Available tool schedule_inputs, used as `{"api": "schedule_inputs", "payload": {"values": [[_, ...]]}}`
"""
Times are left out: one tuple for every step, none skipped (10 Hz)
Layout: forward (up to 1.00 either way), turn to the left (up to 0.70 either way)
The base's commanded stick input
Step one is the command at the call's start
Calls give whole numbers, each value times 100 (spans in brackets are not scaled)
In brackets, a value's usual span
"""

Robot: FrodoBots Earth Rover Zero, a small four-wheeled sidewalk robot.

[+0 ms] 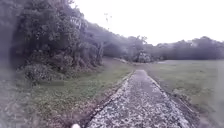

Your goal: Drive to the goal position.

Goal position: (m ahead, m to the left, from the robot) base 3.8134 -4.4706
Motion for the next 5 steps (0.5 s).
{"api": "schedule_inputs", "payload": {"values": [[70,0],[70,0],[70,0],[70,0],[70,0]]}}
